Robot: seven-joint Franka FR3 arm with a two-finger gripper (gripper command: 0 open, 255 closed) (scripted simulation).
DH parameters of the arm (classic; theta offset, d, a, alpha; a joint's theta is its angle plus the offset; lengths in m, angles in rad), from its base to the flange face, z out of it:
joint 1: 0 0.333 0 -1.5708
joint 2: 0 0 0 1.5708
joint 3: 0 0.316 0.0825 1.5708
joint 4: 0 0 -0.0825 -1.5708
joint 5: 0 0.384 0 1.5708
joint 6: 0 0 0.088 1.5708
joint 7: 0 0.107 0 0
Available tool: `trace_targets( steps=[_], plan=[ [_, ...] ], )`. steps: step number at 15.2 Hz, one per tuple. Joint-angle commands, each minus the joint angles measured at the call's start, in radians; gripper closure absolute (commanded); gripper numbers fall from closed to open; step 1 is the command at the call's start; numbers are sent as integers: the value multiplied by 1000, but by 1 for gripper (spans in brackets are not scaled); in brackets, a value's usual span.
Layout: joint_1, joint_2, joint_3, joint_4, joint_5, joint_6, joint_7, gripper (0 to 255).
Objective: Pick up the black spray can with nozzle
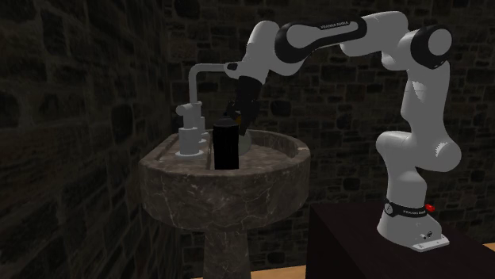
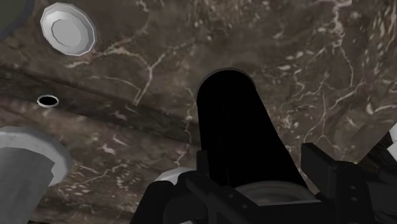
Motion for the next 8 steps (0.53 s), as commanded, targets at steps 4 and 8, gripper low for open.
trace_targets(
  steps=[4,8],
  plan=[
    [0,-1,0,21,-4,-23,6,255],
    [-1,-2,0,73,-11,-75,19,255]
  ],
)
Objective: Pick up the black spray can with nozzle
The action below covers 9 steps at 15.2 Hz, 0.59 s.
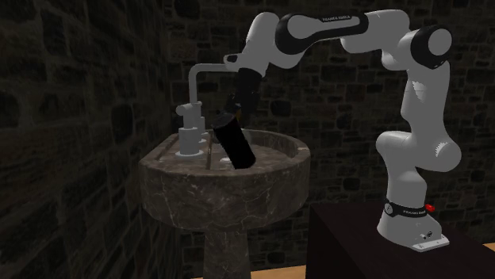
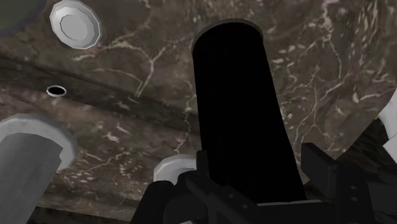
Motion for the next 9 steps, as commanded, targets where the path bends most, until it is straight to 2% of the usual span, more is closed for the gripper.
trace_targets(
  steps=[1,9],
  plan=[
    [-1,0,-1,30,-3,-29,7,255],
    [-3,10,-3,149,-11,-136,28,255]
  ],
)
